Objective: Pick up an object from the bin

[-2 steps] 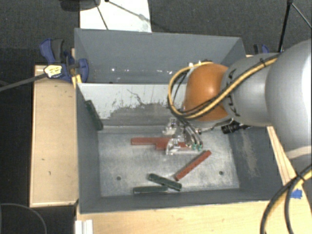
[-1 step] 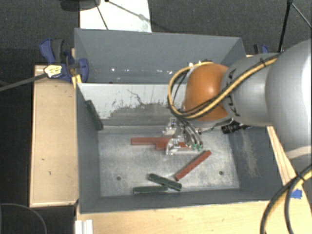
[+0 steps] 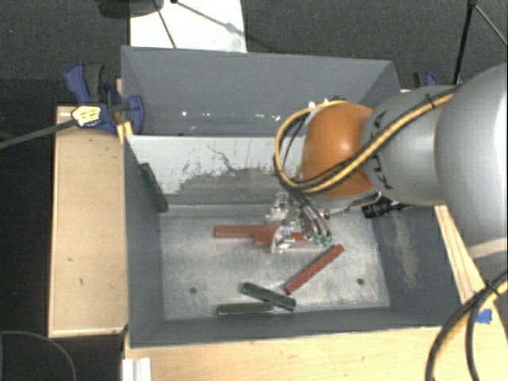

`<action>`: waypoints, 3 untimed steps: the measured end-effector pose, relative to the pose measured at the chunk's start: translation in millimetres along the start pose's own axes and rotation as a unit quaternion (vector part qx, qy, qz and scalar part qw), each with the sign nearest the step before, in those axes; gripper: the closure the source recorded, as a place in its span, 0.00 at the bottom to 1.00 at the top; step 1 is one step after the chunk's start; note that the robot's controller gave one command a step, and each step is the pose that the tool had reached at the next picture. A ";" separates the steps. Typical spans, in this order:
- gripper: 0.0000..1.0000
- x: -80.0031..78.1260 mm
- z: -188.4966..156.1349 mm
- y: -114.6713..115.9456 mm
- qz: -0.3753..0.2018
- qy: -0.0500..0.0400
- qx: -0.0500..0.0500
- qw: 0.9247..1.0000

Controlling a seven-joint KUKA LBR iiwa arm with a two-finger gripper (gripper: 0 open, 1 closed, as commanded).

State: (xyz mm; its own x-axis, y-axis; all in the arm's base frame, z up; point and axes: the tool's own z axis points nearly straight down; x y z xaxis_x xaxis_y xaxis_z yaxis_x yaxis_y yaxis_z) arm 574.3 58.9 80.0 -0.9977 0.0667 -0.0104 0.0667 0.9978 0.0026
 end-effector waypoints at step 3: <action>1.00 2.0 -57.0 -0.5 0.000 0.004 0.001 1.000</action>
Offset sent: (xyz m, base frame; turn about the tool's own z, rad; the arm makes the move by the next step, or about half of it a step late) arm 0.0002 0.0000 0.0212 0.0000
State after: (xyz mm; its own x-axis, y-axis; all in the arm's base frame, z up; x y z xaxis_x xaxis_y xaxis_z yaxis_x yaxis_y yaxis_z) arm 571.7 58.4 137.0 -0.9978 0.0669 -0.0014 0.0669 0.9978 0.0010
